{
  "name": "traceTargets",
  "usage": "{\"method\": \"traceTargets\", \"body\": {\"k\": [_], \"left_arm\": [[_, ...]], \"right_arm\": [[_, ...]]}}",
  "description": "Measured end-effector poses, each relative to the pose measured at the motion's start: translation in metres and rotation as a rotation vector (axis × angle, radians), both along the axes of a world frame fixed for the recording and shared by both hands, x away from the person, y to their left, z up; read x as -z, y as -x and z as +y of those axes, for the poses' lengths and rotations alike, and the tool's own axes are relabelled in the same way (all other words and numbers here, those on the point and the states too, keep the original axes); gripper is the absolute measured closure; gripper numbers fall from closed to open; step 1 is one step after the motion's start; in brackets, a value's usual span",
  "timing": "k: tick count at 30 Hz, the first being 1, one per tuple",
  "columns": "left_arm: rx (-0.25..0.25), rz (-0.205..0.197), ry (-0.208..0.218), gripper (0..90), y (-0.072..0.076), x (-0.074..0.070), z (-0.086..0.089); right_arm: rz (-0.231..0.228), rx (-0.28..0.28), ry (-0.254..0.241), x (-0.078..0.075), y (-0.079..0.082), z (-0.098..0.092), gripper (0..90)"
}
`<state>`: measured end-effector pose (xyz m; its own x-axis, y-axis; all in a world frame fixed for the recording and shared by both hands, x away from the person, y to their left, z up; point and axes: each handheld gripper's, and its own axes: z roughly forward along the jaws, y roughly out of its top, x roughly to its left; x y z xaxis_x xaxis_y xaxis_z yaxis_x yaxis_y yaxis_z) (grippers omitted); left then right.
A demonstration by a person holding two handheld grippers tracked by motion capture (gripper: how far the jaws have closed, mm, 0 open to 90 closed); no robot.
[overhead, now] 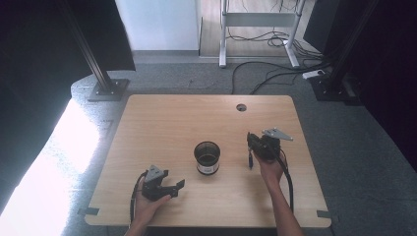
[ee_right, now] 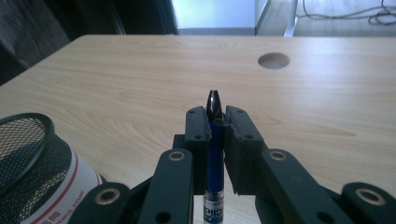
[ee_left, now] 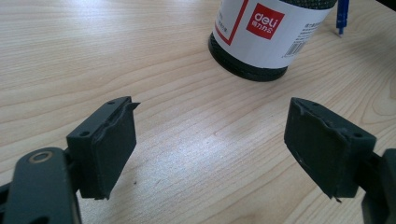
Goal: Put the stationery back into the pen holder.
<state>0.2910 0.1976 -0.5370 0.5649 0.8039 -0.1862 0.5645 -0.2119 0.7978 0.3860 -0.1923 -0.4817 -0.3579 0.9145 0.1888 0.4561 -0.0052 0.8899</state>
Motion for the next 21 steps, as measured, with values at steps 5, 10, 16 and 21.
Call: {"method": "traceTargets", "body": {"k": [5, 10, 16, 21], "left_arm": [[0.0, 0.0, 0.0, 16.9, 0.0, 0.0, 0.0], [0.001, -0.001, 0.001, 16.9, 0.0, 0.0, 0.0], [0.002, -0.003, -0.002, 16.9, 0.0, 0.0, -0.001], [0.006, 0.0, -0.005, 16.9, 0.0, 0.0, -0.001]], "right_arm": [[-0.04, 0.009, -0.012, -0.006, 0.005, -0.005, 78.8], [-0.069, 0.011, -0.059, -0.013, 0.009, -0.012, 78.8], [-0.111, -0.007, -0.096, -0.026, 0.016, -0.013, 78.7], [-0.145, -0.038, -0.124, -0.04, 0.022, -0.01, 78.8]]}}
